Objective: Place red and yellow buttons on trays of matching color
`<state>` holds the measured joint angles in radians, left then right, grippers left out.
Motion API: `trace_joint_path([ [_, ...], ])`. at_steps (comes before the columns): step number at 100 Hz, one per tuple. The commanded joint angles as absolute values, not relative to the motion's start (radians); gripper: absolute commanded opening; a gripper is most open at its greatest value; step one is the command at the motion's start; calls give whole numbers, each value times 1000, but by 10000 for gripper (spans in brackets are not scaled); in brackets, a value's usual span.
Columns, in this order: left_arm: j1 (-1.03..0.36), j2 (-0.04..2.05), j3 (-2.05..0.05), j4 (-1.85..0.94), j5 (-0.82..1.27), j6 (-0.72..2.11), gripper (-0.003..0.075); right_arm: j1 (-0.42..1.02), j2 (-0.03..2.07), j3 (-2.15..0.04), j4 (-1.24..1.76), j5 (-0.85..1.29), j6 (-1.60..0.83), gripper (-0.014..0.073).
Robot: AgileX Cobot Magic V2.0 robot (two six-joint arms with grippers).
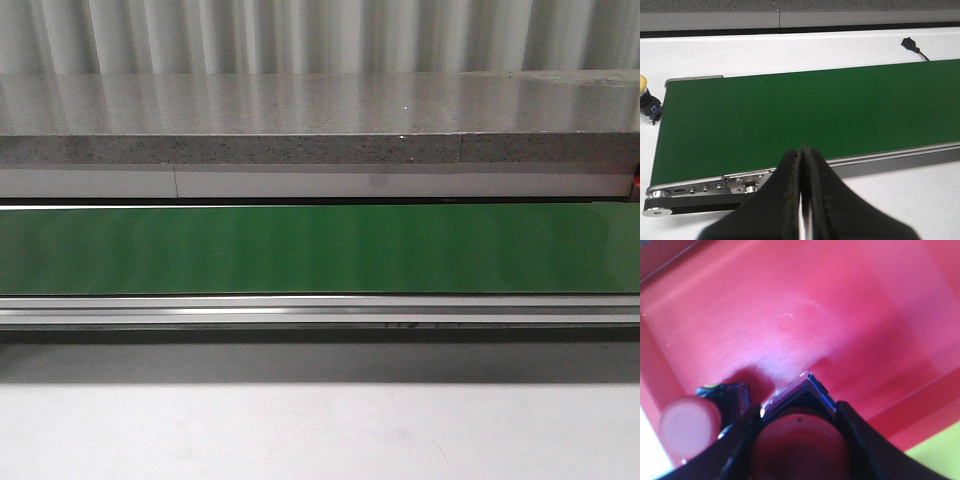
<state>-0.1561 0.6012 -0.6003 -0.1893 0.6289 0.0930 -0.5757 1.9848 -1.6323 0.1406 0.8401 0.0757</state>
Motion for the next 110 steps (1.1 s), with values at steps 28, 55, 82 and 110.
trace_joint_path([
  [28, -163, 602, -628, -203, 566, 94, -20, -584, 2014, -1669, 209, 715, 77, 164],
  [55, -163, 602, -628, -203, 566, 94, -20, -584, 2020, -1669, 218, 690, 76, 339],
  [82, -163, 602, -628, -203, 566, 94, -20, -584, 2019, -1669, 218, 673, 76, 522],
  [110, -163, 602, -628, -203, 566, 94, -20, -583, 1949, -1664, 213, 676, 59, 522],
])
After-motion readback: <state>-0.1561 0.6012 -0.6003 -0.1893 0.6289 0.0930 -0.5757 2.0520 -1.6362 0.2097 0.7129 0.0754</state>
